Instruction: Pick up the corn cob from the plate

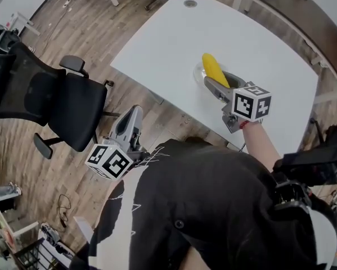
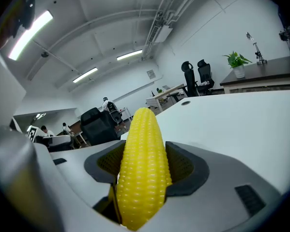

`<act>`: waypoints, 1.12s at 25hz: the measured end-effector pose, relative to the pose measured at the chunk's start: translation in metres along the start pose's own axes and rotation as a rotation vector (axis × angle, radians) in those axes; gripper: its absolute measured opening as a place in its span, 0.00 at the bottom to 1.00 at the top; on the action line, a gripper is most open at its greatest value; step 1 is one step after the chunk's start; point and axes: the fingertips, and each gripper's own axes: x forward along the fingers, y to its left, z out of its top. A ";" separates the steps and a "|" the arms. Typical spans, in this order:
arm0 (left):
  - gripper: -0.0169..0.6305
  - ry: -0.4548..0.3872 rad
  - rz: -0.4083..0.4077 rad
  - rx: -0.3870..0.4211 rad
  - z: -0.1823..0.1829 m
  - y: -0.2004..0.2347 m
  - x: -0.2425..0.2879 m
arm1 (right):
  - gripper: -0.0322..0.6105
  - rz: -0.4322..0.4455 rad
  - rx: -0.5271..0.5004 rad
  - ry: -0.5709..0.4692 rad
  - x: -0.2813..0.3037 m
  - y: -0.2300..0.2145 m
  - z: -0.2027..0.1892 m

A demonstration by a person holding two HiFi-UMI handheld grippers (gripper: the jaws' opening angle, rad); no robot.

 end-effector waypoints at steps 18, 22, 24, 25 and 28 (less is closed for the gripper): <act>0.05 0.116 -0.128 0.006 -0.014 -0.012 -0.035 | 0.46 0.074 0.226 -0.026 -0.032 0.093 -0.053; 0.05 0.116 -0.136 0.010 -0.014 -0.009 -0.060 | 0.46 0.066 0.207 -0.032 -0.041 0.114 -0.063; 0.05 0.116 -0.135 0.004 -0.015 -0.004 -0.072 | 0.46 0.048 0.192 -0.035 -0.046 0.120 -0.068; 0.05 0.116 -0.135 0.001 -0.016 -0.001 -0.078 | 0.46 0.042 0.194 -0.041 -0.049 0.123 -0.070; 0.05 0.121 -0.144 -0.002 -0.018 0.003 -0.097 | 0.46 0.037 0.226 -0.073 -0.055 0.139 -0.076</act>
